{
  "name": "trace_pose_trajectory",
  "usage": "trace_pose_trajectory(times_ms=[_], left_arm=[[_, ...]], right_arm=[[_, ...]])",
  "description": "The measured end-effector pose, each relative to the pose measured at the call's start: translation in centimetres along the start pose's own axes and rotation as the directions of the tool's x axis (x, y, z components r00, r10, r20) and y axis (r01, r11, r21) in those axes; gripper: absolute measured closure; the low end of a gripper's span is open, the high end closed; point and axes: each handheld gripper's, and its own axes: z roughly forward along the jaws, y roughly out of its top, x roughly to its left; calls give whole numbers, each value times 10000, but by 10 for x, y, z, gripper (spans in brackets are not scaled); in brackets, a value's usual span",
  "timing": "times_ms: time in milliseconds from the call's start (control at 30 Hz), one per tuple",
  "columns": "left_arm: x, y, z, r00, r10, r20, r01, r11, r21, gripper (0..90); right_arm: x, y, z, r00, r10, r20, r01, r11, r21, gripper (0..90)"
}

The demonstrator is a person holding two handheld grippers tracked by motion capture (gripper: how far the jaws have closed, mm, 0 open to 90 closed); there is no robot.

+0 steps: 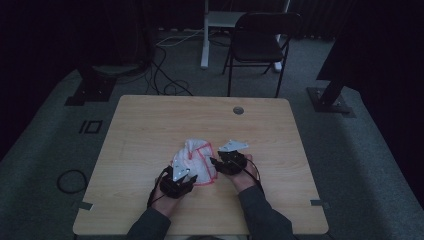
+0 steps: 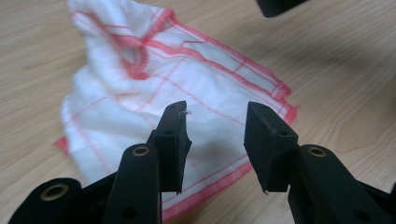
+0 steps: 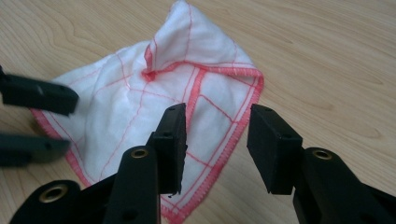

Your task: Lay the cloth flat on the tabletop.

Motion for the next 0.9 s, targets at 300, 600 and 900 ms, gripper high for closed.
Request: trace_pose_trajectory(times_ms=[300,600,900], left_arm=[[-12,0,17,9993,201,325,-213,9992,353,589],[-8,-8,23,9996,176,199,-191,9968,775,781],[-6,-11,17,9995,-61,308,40,9977,674,807]], right_arm=[[5,6,9,9999,21,-158,-21,10000,20,581],[11,16,20,9994,13,-334,-12,10000,33,579],[18,22,32,9986,31,-535,-26,10000,91,569]])
